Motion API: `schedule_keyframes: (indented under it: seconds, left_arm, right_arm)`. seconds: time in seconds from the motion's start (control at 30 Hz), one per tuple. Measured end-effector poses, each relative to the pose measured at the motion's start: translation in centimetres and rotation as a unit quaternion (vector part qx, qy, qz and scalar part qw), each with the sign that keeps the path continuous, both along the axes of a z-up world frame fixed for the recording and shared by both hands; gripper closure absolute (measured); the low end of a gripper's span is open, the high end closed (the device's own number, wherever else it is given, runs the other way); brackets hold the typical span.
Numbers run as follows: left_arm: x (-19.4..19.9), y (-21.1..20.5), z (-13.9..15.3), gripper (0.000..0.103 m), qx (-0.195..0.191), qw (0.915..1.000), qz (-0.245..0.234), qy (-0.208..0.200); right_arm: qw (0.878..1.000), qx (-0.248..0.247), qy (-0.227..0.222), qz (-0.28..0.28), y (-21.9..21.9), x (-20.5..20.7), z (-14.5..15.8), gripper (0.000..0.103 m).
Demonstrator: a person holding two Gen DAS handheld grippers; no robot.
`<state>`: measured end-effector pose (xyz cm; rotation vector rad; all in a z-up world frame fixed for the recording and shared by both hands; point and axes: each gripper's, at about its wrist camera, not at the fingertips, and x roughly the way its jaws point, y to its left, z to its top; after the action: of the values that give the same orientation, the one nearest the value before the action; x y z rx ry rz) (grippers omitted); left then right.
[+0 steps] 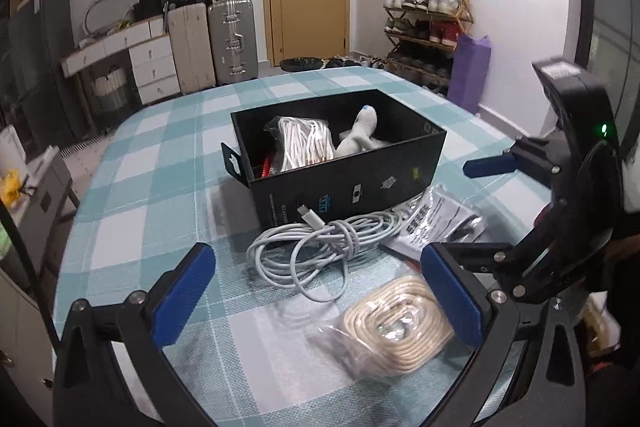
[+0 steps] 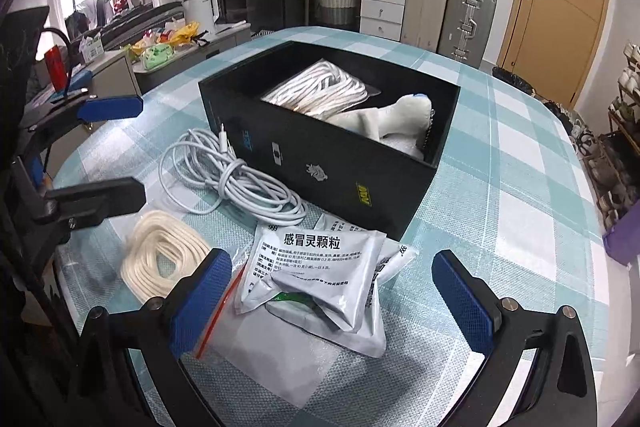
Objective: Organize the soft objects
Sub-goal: 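Open both grippers to release the items and pull back from the box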
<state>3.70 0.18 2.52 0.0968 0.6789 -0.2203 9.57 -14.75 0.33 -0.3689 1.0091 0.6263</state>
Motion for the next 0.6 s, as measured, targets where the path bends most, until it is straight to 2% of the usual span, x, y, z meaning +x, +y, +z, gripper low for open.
schedule_keyframes:
  seconds: [0.33, 0.43, 0.6]
  left_arm:
    - [0.3, -0.1, -1.0, 0.000, -0.001, 0.9997, -0.003, 0.023]
    - [0.4, 0.0, -1.0, 0.000, -0.004, 0.9997, 0.000, 0.024]
    - [0.5, 0.3, -1.1, 0.000, -0.009, 0.9996, 0.002, 0.026]
  right_arm:
    - [1.000, -0.015, 0.000, 0.015, 0.9, -0.2, -1.1, 0.002]
    - [1.000, -0.022, 0.002, 0.017, 1.1, -0.2, -1.4, 0.018]
    - [0.999, -0.031, -0.008, 0.023, 1.3, -0.4, -1.4, 0.021]
